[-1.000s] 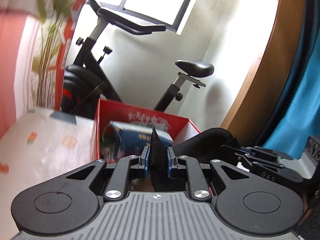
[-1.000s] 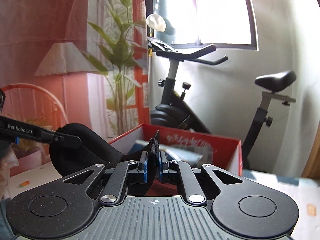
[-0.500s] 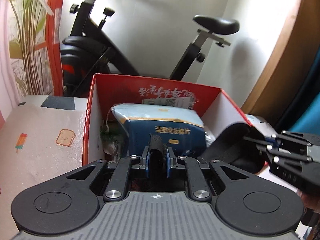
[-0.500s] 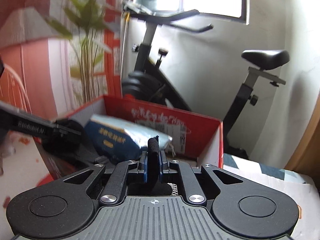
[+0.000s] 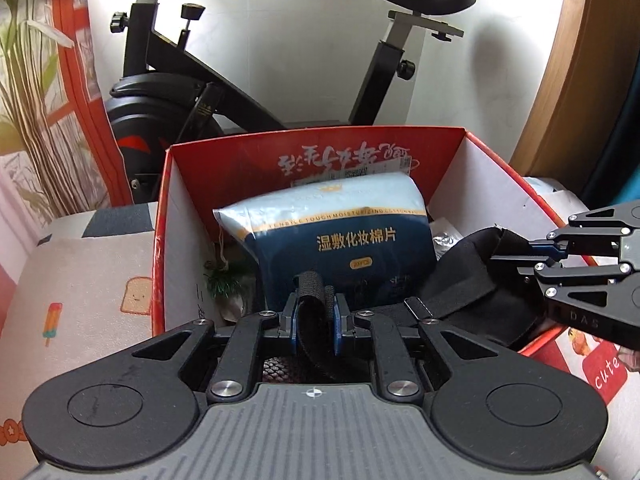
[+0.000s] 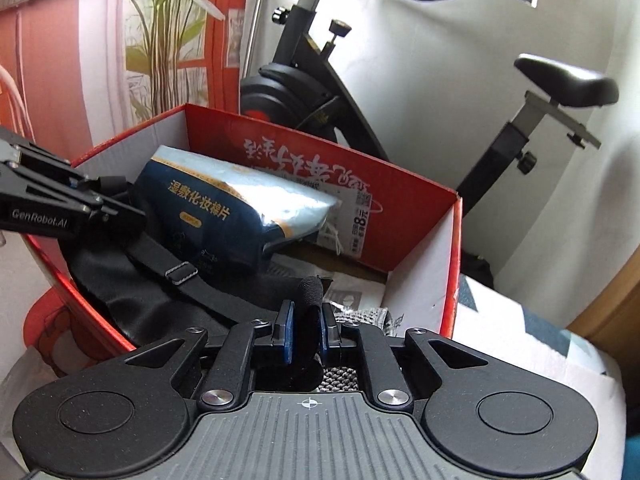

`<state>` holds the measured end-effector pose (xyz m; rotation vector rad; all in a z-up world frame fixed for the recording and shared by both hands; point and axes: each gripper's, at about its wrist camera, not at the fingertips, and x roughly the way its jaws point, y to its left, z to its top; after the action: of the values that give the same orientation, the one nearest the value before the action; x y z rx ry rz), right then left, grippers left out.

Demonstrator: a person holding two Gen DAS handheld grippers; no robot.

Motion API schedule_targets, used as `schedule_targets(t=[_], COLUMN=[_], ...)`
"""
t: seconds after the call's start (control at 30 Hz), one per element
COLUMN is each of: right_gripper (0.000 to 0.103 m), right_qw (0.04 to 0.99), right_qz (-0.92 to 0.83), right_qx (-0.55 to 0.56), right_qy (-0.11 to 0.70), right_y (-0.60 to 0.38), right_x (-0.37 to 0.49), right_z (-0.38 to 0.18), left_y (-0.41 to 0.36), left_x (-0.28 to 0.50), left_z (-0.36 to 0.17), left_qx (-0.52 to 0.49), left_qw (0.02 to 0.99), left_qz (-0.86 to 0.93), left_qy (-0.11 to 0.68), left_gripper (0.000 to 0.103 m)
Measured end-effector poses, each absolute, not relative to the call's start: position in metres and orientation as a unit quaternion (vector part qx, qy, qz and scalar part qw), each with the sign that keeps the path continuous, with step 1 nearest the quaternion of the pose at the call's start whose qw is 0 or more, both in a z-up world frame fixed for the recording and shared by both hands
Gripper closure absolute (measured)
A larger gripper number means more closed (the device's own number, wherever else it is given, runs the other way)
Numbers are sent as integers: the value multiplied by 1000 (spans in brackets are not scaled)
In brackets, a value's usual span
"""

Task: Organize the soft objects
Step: 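Lower the eye mask into the box and open both grippers, then withdraw both grippers from the box toward the silver foil pouch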

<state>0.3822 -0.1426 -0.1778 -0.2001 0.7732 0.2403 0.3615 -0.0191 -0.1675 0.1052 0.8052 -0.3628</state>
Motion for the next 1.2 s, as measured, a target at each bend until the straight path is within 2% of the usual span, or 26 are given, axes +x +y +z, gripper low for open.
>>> schedule_targets(t=[0.2,0.27,0.37,0.5,0.57,0.7,0.87,0.93,1.1,1.2], right_gripper=[90,89,85,77,74,43,30,17,0,0], right_qw=[914,916,917,921,924,931,943,949,959,965], right_qz=[112,108,102,89,81,69,61,57,56,54], right_qx=[-77,-74,-70,-78,-83,-78,-68,-56,-13,0], right_qy=[381,379,380,371,364,350,320,307,277,258], right_y=[-147,-149,-153,-153,-154,-157,-163,-168,-180,-184], right_x=[379,377,376,372,370,362,349,343,325,313], right_z=[-175,-175,-174,-171,-170,-166,-154,-149,-141,-137], left_y=[-14,-11,-7,1,7,12,18,19,15,17], left_x=[362,359,353,345,342,336,326,320,304,293], left_z=[-168,-166,-162,-154,-149,-139,-128,-124,-120,-119], left_qx=[44,39,43,46,34,19,-4,-7,2,1], left_qw=[899,898,900,910,914,925,934,938,941,943], left_qz=[-182,-190,-195,-185,-180,-163,-157,-155,-147,-146], left_qy=[397,394,386,369,363,343,321,310,304,298], left_gripper=[79,61,44,42,37,29,12,9,4,0])
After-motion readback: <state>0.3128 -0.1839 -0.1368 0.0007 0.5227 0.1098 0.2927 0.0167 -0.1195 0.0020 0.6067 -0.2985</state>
